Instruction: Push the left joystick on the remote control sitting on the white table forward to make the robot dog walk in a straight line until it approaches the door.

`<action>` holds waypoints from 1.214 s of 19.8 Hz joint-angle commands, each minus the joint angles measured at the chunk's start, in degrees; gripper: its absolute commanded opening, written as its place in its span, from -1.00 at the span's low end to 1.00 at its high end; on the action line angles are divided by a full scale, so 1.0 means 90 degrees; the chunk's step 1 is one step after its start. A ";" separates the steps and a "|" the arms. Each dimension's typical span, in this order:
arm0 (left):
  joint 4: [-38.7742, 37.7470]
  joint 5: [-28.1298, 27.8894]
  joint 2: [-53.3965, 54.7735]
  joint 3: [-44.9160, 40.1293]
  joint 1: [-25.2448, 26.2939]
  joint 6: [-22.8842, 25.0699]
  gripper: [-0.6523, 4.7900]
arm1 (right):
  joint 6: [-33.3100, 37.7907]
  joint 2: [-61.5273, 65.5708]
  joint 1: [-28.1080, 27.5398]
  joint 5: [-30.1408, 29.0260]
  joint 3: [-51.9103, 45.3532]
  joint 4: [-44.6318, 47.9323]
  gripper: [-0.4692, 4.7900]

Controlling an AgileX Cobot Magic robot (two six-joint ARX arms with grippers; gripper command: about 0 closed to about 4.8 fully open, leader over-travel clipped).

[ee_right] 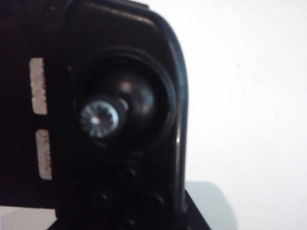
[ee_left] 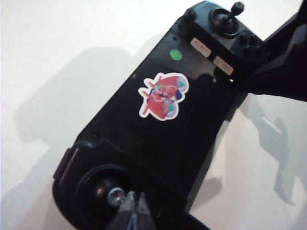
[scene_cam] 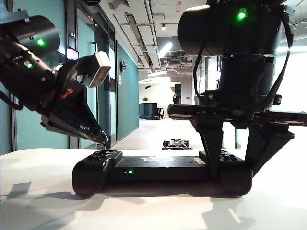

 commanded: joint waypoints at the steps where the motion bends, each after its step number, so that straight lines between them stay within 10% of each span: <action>1: 0.0146 0.0078 0.0051 0.0000 -0.0007 0.0024 -0.78 | 0.0049 -0.0012 0.0005 0.0007 -0.0005 -0.0117 -0.15; 24: 0.0884 -0.0034 0.0359 0.0000 -0.0049 -0.0168 -0.78 | 0.0046 -0.0012 0.0005 0.0005 -0.0005 -0.0100 -0.15</action>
